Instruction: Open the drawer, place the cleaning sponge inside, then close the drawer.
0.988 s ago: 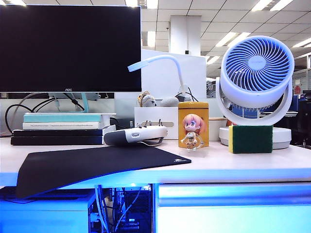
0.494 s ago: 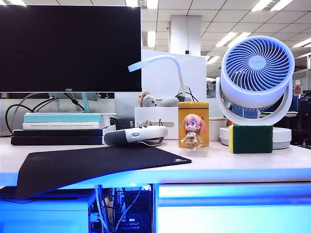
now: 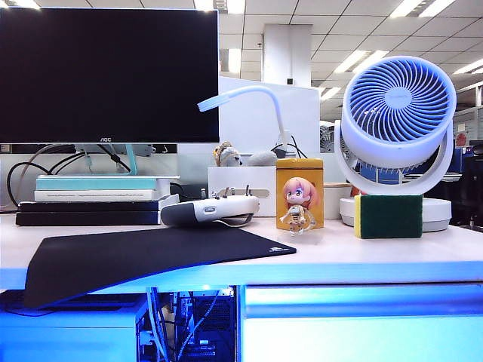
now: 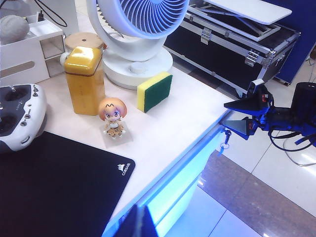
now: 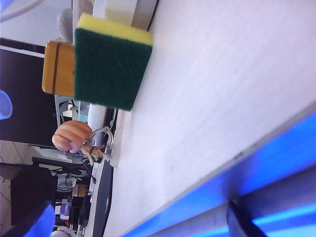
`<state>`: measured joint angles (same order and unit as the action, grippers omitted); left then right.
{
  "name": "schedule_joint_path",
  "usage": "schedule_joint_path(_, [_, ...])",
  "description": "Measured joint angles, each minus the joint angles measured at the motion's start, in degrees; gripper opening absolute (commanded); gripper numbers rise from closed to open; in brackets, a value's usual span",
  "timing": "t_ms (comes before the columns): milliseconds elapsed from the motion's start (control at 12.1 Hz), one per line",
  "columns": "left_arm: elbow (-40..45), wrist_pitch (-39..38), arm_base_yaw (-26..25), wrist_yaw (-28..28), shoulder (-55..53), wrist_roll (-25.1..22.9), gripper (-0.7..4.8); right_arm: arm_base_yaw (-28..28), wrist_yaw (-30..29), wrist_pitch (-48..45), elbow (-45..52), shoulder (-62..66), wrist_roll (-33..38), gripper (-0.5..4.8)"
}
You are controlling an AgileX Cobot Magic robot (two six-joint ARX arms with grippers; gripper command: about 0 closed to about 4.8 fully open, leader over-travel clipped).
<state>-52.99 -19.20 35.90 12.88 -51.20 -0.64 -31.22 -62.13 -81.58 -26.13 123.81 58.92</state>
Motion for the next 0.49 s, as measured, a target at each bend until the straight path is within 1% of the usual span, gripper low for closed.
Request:
schedule_joint_path(247, [0.0, -0.3, 0.0, 0.0, 0.0, 0.0, -0.06, -0.4, 1.0, -0.3, 0.9, 0.0, 0.0, 4.79])
schedule_joint_path(494, [0.0, -0.4, 0.0, 0.0, 0.0, 0.0, -0.06, -3.6, 2.3, 1.6, 4.3, 0.3, -1.0, 4.79])
